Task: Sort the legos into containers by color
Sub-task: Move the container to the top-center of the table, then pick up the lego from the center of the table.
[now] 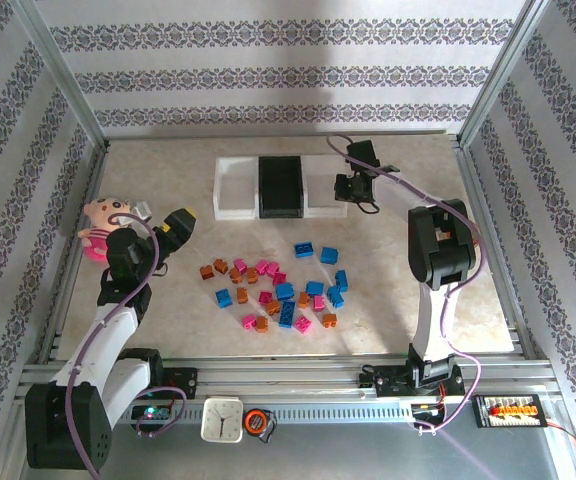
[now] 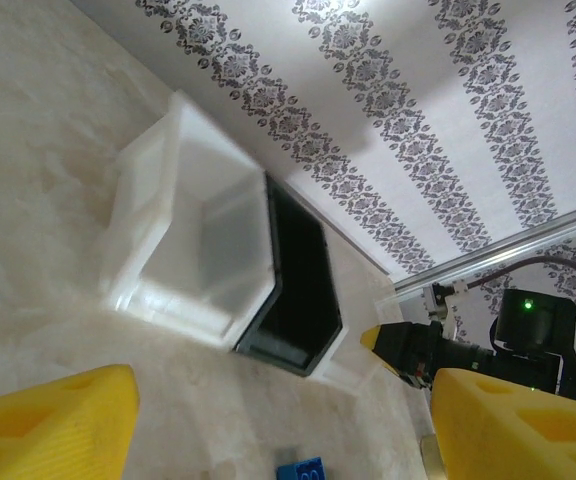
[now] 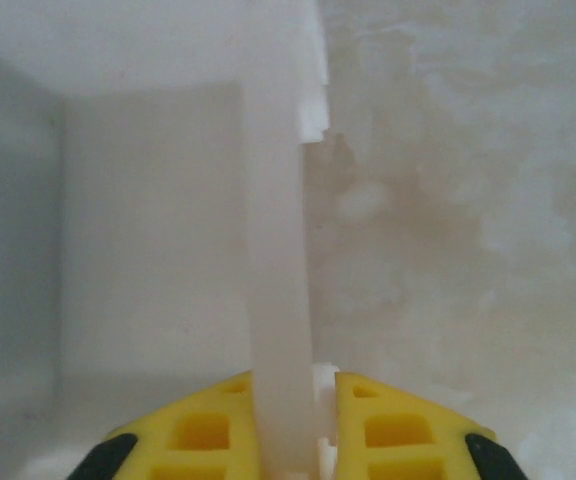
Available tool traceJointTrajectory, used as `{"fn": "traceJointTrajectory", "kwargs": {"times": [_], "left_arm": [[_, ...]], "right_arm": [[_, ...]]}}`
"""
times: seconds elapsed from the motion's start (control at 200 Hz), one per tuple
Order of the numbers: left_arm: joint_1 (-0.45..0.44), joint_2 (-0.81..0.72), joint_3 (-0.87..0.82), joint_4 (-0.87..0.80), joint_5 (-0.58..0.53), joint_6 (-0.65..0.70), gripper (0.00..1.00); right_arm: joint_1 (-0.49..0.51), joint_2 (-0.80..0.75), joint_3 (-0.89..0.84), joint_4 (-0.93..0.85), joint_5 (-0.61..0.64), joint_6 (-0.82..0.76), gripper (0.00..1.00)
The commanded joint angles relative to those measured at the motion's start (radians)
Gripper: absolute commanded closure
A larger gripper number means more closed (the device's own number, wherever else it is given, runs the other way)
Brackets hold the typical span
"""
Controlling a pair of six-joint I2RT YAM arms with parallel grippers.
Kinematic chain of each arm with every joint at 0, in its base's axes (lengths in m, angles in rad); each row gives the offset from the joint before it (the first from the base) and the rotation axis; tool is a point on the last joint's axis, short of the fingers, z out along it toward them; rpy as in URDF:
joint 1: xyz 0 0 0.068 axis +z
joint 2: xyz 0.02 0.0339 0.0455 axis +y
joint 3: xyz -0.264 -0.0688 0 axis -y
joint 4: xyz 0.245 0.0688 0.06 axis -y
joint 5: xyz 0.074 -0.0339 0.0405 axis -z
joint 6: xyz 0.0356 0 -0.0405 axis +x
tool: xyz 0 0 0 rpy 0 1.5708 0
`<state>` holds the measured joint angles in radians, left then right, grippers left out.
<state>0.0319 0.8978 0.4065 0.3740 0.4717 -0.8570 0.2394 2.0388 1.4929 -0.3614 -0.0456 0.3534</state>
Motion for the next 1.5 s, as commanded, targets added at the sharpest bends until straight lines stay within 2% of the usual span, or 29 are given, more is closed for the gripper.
{"fn": "traceJointTrajectory", "kwargs": {"times": [0.0, 0.045, 0.26, 0.51, 0.869, 1.039, 1.104, 1.114, 1.139, 1.194, 1.294, 1.324, 1.494], "left_arm": [[-0.015, -0.024, 0.027, -0.032, 0.020, 0.027, 0.23], [-0.018, -0.025, 0.028, -0.035, 0.020, 0.027, 0.24], [-0.033, -0.019, 0.026, -0.040, 0.024, 0.027, 0.24], [-0.049, -0.020, 0.041, -0.071, 0.014, 0.048, 0.24], [-0.099, -0.027, 0.089, -0.203, -0.025, 0.110, 0.24], [-0.117, -0.027, 0.087, -0.221, -0.031, 0.117, 0.24], [-0.122, -0.028, 0.091, -0.230, -0.032, 0.123, 0.23], [-0.121, -0.027, 0.092, -0.230, -0.032, 0.124, 0.22], [-0.124, -0.028, 0.091, -0.230, -0.031, 0.125, 0.22], [-0.127, -0.028, 0.093, -0.233, -0.031, 0.124, 0.17], [-0.133, -0.027, 0.092, -0.233, -0.021, 0.115, 0.14], [-0.136, -0.029, 0.089, -0.233, -0.019, 0.113, 0.10], [-0.153, -0.051, 0.056, -0.229, -0.018, 0.089, 0.01]], "right_arm": [[0.013, -0.044, -0.081, -0.085, 0.008, -0.010, 0.96], [0.015, -0.065, -0.112, -0.087, 0.010, -0.017, 1.00], [0.031, -0.173, -0.263, -0.108, 0.046, -0.045, 1.00], [0.069, -0.251, -0.374, -0.140, 0.092, -0.004, 1.00], [0.045, -0.130, -0.138, -0.206, 0.073, -0.030, 1.00], [0.045, -0.089, -0.099, -0.220, 0.081, -0.041, 1.00], [0.046, -0.096, -0.102, -0.220, 0.089, -0.048, 0.75], [0.046, -0.100, -0.103, -0.219, 0.092, -0.049, 0.68], [0.049, -0.110, -0.106, -0.215, 0.093, -0.052, 0.56], [0.054, -0.142, -0.123, -0.198, 0.099, -0.059, 0.42], [0.071, -0.232, -0.171, -0.175, 0.108, -0.050, 0.30], [0.080, -0.263, -0.200, -0.165, 0.108, -0.036, 0.28], [0.158, -0.424, -0.428, -0.076, 0.133, 0.122, 0.27]]}}
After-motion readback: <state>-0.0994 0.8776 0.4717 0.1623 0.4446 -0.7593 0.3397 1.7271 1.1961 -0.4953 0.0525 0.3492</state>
